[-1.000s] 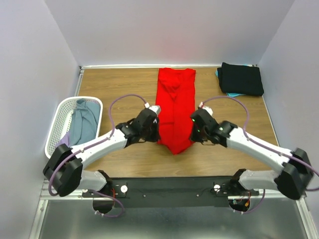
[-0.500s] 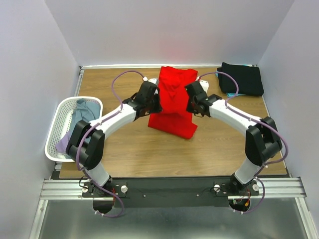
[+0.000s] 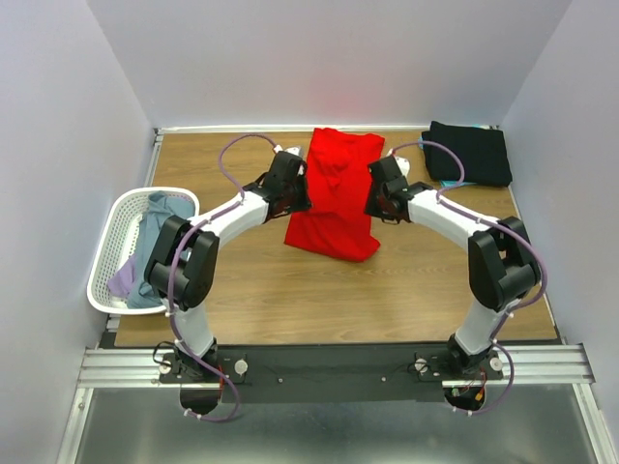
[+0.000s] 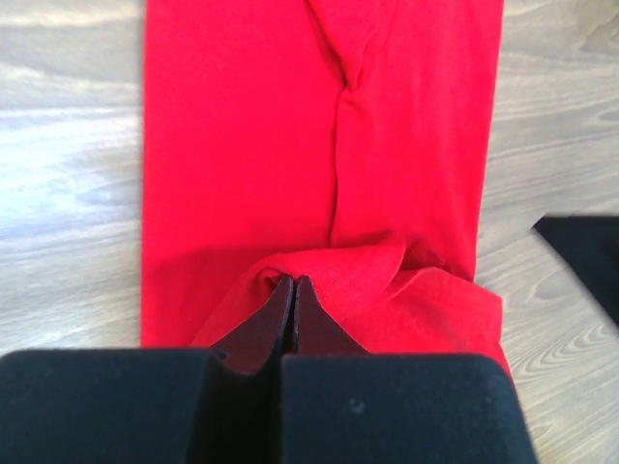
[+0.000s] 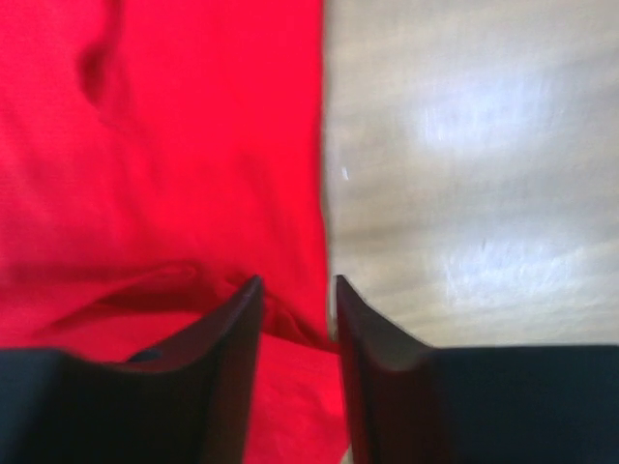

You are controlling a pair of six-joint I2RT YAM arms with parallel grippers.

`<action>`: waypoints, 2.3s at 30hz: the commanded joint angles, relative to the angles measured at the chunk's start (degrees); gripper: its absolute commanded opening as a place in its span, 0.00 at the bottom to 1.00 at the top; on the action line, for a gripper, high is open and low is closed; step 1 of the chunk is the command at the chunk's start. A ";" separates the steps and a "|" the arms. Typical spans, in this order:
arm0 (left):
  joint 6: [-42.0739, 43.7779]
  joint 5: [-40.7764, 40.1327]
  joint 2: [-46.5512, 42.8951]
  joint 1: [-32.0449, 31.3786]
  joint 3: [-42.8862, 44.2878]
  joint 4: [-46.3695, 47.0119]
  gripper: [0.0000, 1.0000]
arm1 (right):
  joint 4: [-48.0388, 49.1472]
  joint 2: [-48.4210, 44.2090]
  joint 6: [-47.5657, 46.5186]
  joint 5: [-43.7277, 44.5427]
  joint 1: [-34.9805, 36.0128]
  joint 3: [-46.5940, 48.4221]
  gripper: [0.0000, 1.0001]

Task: Fold and stack the t-shirts
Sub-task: Fold the tshirt

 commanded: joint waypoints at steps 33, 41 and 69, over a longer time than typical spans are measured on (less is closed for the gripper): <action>-3.66 7.60 -9.52 -3.68 -20.91 6.92 0.00 | 10.94 -11.98 8.20 -11.33 0.20 -22.26 0.26; -4.98 8.84 -16.28 -4.38 -26.80 4.98 0.00 | 11.29 -20.69 4.33 -19.32 0.81 -24.79 0.15; -5.16 4.01 -33.34 -4.03 -31.73 -21.98 0.17 | 5.85 -42.31 8.01 -22.06 21.38 -43.53 0.54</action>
